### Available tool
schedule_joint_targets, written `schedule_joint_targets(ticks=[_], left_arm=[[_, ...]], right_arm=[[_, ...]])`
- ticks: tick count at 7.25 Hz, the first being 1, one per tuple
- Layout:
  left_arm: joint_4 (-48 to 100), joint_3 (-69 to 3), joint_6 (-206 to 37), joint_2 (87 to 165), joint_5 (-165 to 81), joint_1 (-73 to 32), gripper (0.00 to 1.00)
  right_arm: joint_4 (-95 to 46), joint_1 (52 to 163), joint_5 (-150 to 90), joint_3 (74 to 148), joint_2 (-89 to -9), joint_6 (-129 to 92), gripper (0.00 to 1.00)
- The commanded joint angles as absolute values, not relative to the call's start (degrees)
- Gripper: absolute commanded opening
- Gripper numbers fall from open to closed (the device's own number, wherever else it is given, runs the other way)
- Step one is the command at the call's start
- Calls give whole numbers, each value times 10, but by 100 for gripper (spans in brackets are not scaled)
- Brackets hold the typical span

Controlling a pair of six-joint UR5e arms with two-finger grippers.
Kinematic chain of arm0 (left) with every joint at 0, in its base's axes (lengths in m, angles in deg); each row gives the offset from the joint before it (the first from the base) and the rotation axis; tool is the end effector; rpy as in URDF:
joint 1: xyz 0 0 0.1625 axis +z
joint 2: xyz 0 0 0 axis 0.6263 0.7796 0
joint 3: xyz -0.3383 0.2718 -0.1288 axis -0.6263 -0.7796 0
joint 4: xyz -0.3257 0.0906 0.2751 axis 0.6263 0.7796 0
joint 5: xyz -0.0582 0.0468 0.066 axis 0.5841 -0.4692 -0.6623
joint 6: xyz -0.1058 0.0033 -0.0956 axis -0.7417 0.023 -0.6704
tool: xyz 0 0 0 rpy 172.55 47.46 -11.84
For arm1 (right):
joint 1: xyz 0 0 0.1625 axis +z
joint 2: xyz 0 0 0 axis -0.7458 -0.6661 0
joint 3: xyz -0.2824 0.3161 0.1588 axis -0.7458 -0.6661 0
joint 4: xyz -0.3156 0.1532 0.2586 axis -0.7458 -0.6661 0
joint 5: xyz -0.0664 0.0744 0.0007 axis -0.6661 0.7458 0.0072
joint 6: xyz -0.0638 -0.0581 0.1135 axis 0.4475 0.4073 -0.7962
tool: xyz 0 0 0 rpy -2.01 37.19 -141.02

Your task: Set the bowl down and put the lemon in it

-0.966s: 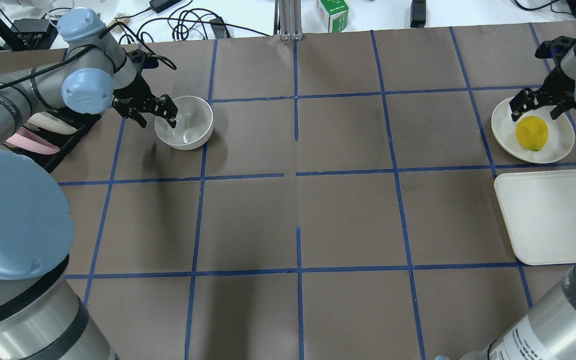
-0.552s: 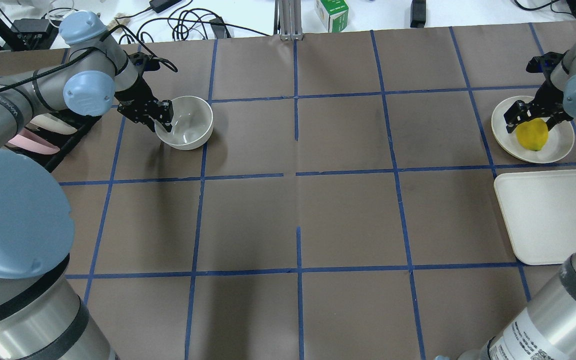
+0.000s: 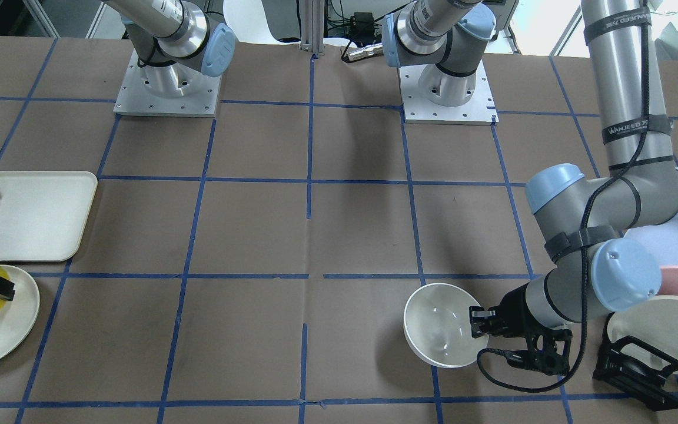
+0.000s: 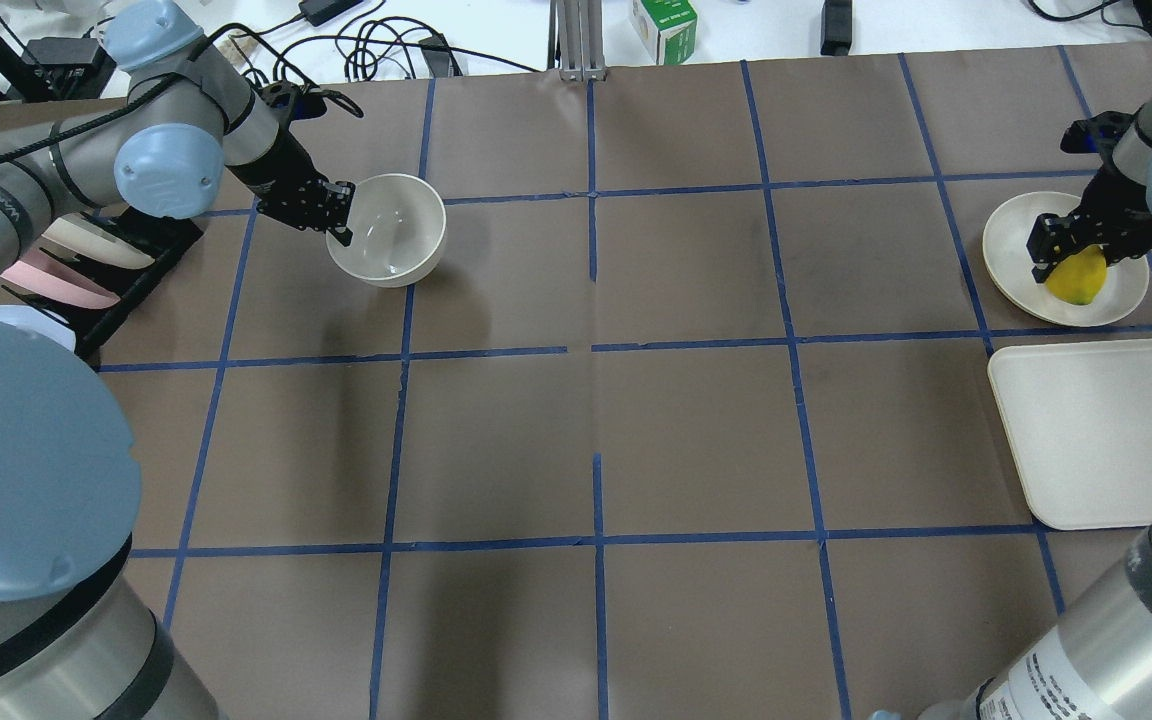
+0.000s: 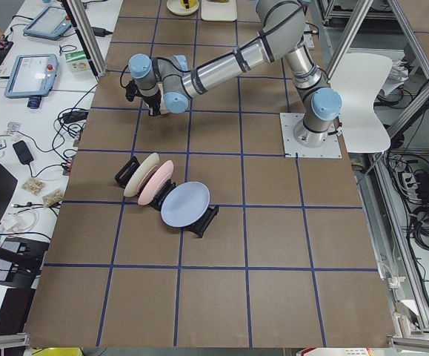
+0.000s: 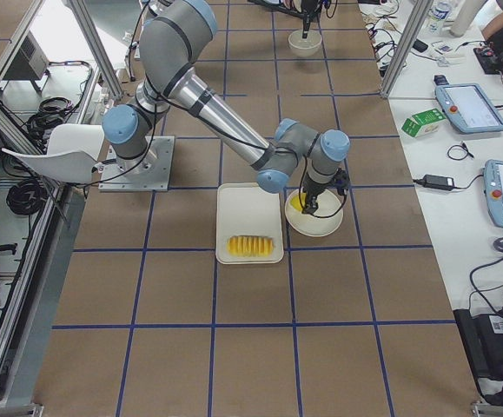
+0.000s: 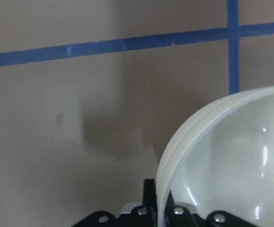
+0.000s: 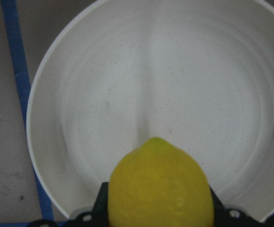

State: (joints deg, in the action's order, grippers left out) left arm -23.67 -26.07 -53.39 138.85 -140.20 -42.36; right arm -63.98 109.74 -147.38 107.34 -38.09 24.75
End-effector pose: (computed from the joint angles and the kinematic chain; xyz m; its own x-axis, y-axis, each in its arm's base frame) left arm -0.0552 -0.7237 0.2169 -0.9639 0.1279 0.2334 0.1267 0.9917 -0.0199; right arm -0.2171 -0.6556 0.1871 -0.9991 0.0256 0.0336 0.0292 0.9933 0.1116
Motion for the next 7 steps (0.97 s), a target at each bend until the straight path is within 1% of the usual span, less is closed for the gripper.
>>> schedule_joint_targets(ticks=[1,2,3,4,5,6,7], left_arm=[[-243,-271,-644,1369,-1375,-521,0],[-273,-275,-738,1370,-1378,-578,0],[-282,-286,-761,1369,-1384,-615,0],[-288,-318,-768,1368,-1423,-633,0],[-329,-356,-768,1368,-1446,-639,0],[-366,-376,-775,1368,-1447,-643,0],[-368,-377,-799,1363,-1445,-647,0]], right_arm=[[-588,1099,-1474,1056,-412,246,0],[-528,1108,-1467,1036,-447,239,0],[-494,1124,-1465,1011,-461,209,0],[-452,1151,-1465,987,-464,187,0],[-405,1189,-1455,964,-477,125,0],[-381,1230,-1433,957,-490,61,0],[-378,1276,-1432,956,-493,7,0]])
